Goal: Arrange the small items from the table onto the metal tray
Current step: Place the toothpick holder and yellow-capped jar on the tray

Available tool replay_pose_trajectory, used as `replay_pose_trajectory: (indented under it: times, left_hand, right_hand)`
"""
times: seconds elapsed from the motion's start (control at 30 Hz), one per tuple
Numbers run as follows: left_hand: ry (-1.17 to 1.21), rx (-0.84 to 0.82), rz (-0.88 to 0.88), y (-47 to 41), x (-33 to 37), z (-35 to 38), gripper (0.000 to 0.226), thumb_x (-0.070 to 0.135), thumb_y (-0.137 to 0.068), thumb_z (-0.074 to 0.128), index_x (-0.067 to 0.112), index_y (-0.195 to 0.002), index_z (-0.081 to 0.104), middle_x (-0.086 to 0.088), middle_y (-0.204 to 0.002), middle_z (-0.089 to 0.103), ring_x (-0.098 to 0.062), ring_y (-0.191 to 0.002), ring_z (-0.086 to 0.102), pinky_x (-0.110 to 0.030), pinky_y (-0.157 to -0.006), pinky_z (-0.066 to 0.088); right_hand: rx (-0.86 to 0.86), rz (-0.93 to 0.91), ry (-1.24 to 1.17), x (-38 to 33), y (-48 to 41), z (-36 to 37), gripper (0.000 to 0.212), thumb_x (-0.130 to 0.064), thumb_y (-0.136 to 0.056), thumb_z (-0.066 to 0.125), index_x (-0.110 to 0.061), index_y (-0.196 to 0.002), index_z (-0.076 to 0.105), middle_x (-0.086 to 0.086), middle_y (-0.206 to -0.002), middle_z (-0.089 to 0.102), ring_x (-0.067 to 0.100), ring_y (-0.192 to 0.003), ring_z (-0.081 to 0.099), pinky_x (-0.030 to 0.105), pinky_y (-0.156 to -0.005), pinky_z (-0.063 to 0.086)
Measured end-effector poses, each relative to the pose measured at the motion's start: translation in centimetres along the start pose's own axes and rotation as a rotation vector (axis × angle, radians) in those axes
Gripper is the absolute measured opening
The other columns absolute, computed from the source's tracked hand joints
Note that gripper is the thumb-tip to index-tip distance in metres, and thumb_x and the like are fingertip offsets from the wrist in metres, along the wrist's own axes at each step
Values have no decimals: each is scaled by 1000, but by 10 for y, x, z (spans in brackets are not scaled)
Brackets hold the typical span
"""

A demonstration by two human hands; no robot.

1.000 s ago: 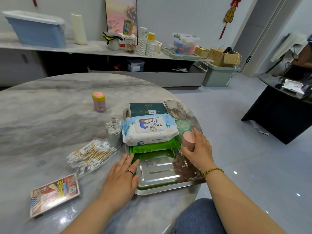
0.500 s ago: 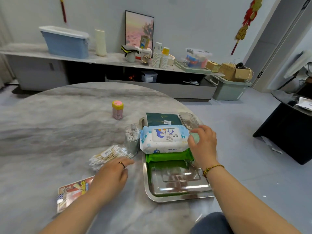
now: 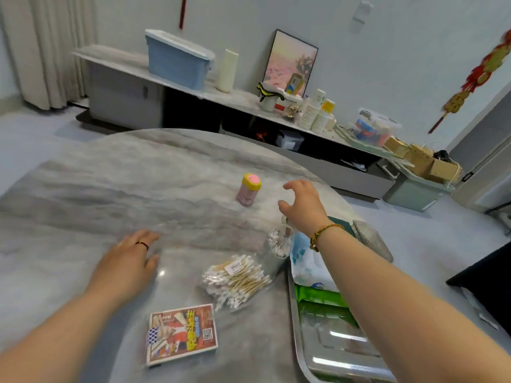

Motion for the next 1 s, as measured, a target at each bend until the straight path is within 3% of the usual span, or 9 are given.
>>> replay_pose_trajectory:
  times: [0.17,0.27,0.53,0.73,0.83,0.9,1.0]
  left_hand:
    - [-143,-27,6,-12,-9,18,50,41,-91,36,26,-138,28,2,-154,19,-15,-142,12,-32,-114,6]
    - [-152,-21,12,-20,-11,23,51,44,-91,32,29,-139,25,4,-154,17,-13,-142,9,-35,-115,4]
    - [-116,17,22,-30,-14,30,50,46,-90,33,30,-137,28,5,-154,20,-13,-142,10,-36,-115,3]
    - [-118,35,27,-29,-15,30,50,46,-90,32,30,-137,27,6,-154,19,-12,-142,9,-36,-115,3]
    - [-122,28,34,-29,-14,29,50,46,-90,31,30,-137,26,6,-154,19,-12,-142,9,-36,-116,3]
    - [-126,32,34,-29,-14,30,50,45,-90,32,30,-137,27,5,-154,19,-13,-142,9,-36,-116,3]
    - [-122,39,27,-30,-14,29,50,45,-90,34,30,-137,29,5,-153,20,-13,-142,10,-35,-115,3]
  right_hand:
    - [-130,64,41,-25,-44,32,51,-18,-87,53,-10,-133,33,14,-143,29,30,-129,33,40,-101,36]
    - [-177,109,57,-41,-72,52,57,-15,-87,53,-11,-137,27,16,-144,26,34,-128,33,42,-100,41]
    - [-262,264,75,-42,-110,88,80,-14,-85,56,-18,-143,1,12,-153,7,35,-136,21,45,-107,32]
    - [-334,277,231,-37,-121,94,61,-19,-91,45,-15,-141,12,15,-151,10,39,-133,24,50,-107,33]
    - [-383,229,276,-36,-121,93,60,-12,-85,53,-9,-136,21,17,-141,29,37,-121,40,44,-97,42]
    - [-378,177,261,-34,-117,93,53,-10,-84,55,-6,-129,26,18,-130,39,34,-105,50,38,-80,44]
    - [-370,167,200,-32,-112,94,39,-8,-86,46,-5,-122,30,16,-109,44,25,-79,41,33,-67,35]
Point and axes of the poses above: each hand's wrist, its own y-axis away from the middle knuckle, its own z-axis out of the palm, x = y × z, the point moved 3 cm from there along -y, towards the middle knuckle
